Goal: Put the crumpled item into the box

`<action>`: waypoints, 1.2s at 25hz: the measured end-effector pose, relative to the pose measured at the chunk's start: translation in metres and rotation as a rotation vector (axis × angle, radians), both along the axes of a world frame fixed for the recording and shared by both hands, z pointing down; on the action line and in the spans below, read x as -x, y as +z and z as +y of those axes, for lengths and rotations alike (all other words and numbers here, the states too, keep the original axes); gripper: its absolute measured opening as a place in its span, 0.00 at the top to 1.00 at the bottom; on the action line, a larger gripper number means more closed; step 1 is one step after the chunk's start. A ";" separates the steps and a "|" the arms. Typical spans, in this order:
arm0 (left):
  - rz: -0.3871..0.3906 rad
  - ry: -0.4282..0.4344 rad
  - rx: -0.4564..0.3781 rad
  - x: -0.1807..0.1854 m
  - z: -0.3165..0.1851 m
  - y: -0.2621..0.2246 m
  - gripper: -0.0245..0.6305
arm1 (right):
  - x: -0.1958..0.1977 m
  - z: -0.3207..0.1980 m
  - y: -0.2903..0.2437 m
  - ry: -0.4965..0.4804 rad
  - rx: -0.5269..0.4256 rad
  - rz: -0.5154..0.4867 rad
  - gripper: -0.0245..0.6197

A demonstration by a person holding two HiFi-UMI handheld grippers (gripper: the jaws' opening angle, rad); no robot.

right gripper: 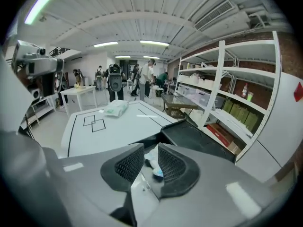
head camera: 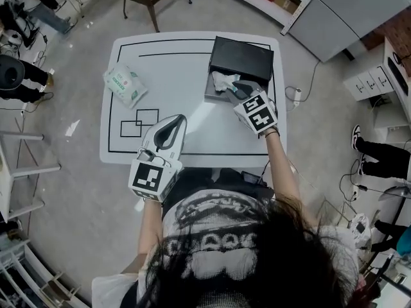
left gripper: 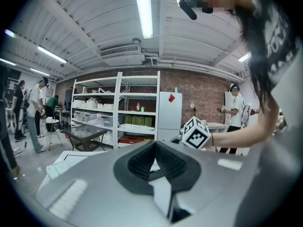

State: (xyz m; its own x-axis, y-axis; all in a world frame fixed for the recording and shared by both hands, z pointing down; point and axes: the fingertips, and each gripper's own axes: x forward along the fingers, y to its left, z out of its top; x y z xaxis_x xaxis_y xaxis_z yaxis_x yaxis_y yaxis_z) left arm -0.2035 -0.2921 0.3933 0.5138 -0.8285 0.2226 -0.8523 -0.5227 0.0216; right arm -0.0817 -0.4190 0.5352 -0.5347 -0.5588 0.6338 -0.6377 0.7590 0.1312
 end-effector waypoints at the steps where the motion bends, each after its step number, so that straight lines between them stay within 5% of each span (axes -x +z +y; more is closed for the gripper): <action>1: 0.000 0.002 0.001 -0.003 0.000 0.001 0.96 | -0.001 0.006 -0.008 0.001 -0.009 -0.022 0.81; 12: -0.010 0.031 -0.001 -0.053 0.013 -0.001 0.96 | -0.030 0.074 -0.062 0.011 -0.042 -0.240 0.82; 30: -0.019 0.020 0.000 -0.156 0.088 0.006 0.96 | -0.115 0.183 -0.072 -0.046 -0.037 -0.306 0.84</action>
State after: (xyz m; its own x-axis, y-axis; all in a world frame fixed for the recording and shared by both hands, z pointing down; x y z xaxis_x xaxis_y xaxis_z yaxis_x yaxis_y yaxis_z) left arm -0.0477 -0.2042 0.3989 0.5261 -0.8180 0.2324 -0.8418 -0.5397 0.0058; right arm 0.0333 -0.2359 0.4634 -0.7229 -0.5494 0.4190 -0.6171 0.7862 -0.0337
